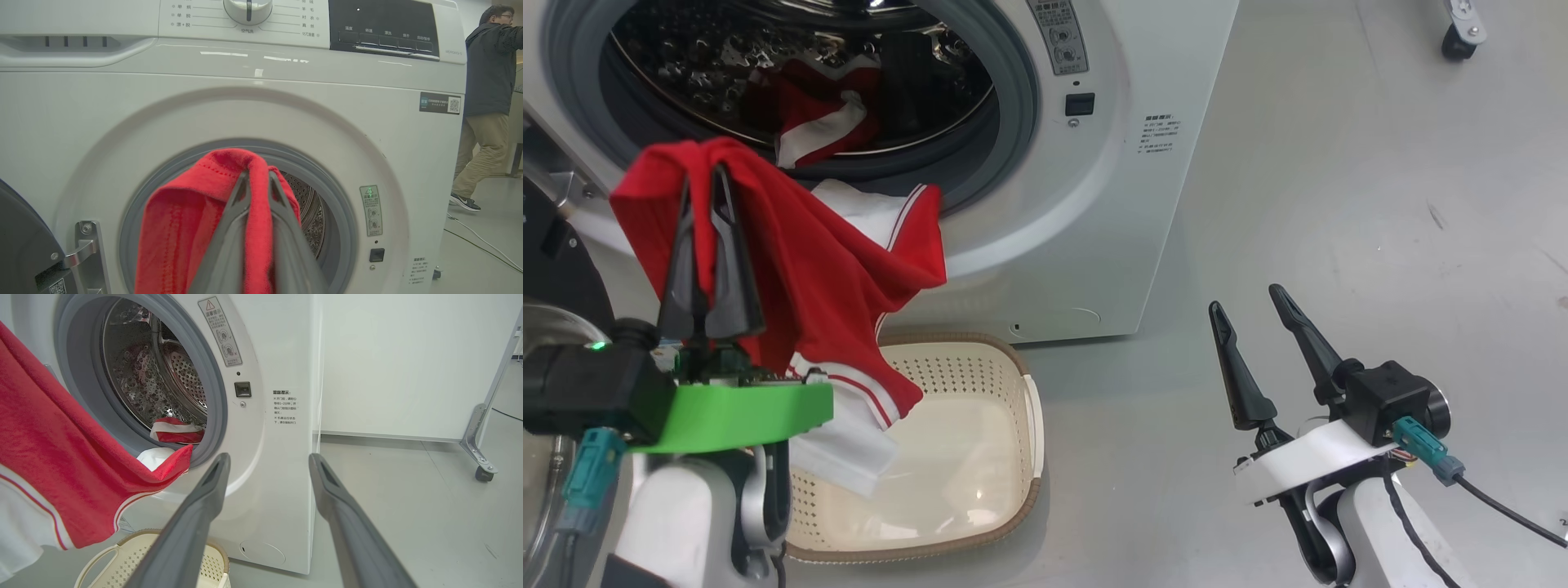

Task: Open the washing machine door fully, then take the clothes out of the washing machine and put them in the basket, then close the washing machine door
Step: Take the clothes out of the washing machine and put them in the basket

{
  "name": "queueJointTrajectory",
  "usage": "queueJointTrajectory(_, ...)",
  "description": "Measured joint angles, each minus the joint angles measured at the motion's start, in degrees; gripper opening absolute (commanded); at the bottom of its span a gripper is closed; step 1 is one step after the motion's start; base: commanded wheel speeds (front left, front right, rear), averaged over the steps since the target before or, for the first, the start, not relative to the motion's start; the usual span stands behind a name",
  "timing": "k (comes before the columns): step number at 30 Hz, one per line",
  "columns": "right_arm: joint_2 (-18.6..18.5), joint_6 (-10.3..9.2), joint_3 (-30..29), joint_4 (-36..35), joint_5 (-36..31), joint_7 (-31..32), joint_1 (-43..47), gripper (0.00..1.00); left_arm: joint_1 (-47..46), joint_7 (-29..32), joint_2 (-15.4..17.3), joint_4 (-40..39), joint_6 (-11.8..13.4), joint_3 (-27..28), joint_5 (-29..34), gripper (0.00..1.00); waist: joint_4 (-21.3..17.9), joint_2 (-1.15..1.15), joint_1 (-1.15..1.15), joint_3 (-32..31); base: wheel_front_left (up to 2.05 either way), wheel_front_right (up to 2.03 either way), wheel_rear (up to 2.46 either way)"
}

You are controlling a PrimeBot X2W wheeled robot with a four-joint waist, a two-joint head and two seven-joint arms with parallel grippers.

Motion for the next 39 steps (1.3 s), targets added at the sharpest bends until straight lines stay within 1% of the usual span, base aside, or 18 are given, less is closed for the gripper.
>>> queueJointTrajectory(9,0.0,0.01,0.1,-1.0,-0.5,0.0,0.0,1.0,5.0,1.9,-0.5,2.8,0.3,-0.3,-0.8,0.0,-0.4,0.0,0.0,2.2,0.0,0.0,0.0)
queueJointTrajectory(22,0.0,0.03,0.5,-2.9,-0.5,0.0,-2.4,1.0,5.5,3.0,-0.9,12.0,0.5,-0.4,-2.6,0.0,-1.7,0.0,0.0,7.4,0.0,0.0,0.0)
queueJointTrajectory(27,0.0,0.03,0.8,-3.8,-0.5,0.0,-3.6,1.0,4.4,3.1,-0.9,16.0,0.5,-0.1,-3.1,0.0,-2.3,0.0,0.0,10.1,0.0,0.0,0.0)
queueJointTrajectory(35,0.0,0.02,1.6,-5.1,0.3,0.0,-5.2,1.0,-0.5,3.9,-1.0,22.2,0.4,1.0,-4.8,0.0,-3.4,0.0,0.0,15.2,0.0,0.0,0.0)
queueJointTrajectory(39,0.0,-0.03,1.9,-6.3,1.2,0.0,-6.6,1.0,-4.1,4.9,-0.8,26.2,-0.5,1.4,-5.7,0.0,-4.3,0.0,0.0,18.7,0.0,0.0,0.0)
